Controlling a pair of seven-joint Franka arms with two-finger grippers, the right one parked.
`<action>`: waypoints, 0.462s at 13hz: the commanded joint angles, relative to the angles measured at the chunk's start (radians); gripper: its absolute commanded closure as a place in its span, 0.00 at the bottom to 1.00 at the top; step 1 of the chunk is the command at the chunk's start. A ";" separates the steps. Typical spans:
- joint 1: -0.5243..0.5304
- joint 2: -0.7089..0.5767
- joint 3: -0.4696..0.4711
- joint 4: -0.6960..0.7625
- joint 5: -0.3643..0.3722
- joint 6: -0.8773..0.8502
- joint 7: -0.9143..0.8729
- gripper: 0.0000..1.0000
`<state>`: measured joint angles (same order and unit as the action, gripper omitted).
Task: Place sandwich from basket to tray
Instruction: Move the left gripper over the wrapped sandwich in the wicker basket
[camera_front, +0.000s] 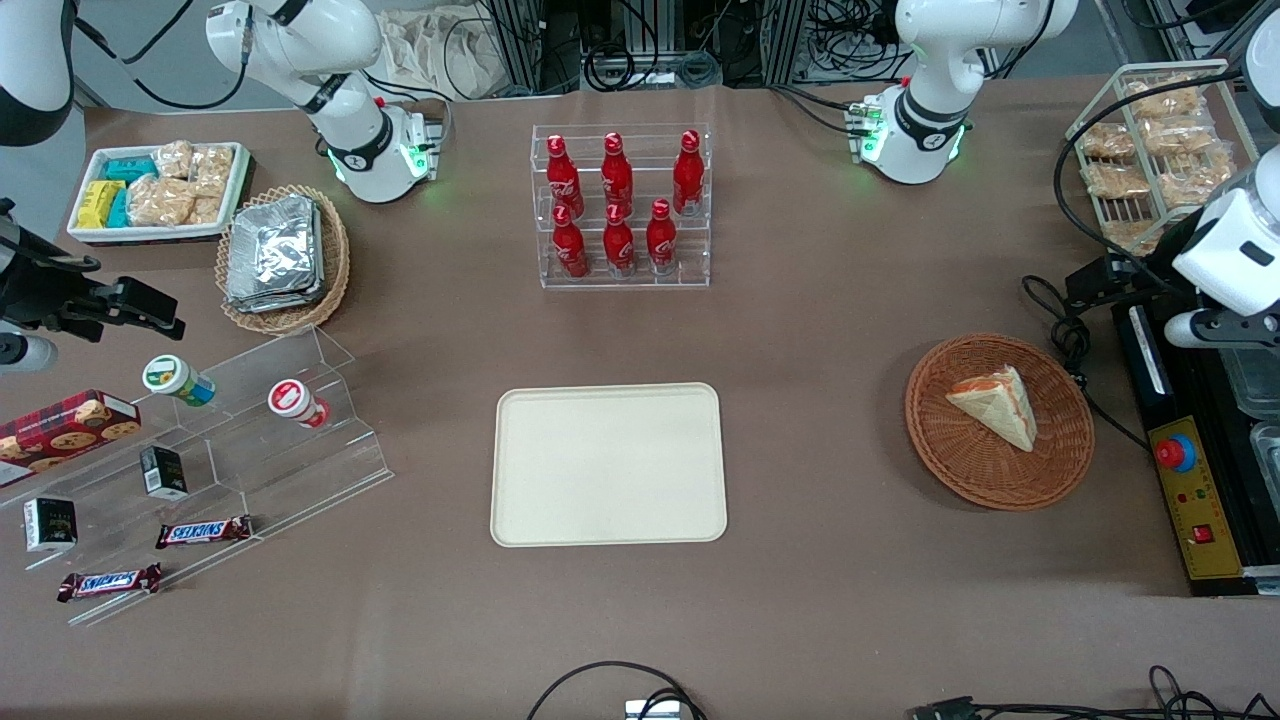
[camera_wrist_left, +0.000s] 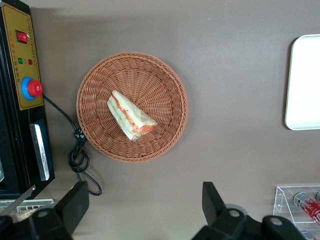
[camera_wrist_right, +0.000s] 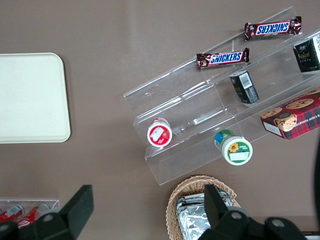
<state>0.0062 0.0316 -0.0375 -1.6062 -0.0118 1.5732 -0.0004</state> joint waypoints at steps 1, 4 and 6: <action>-0.006 0.021 -0.001 0.037 0.006 -0.016 -0.009 0.00; -0.008 0.042 -0.001 0.032 0.064 -0.003 -0.018 0.00; -0.023 0.045 -0.001 -0.004 0.108 0.037 -0.123 0.00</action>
<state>0.0017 0.0612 -0.0381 -1.6066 0.0606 1.5813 -0.0432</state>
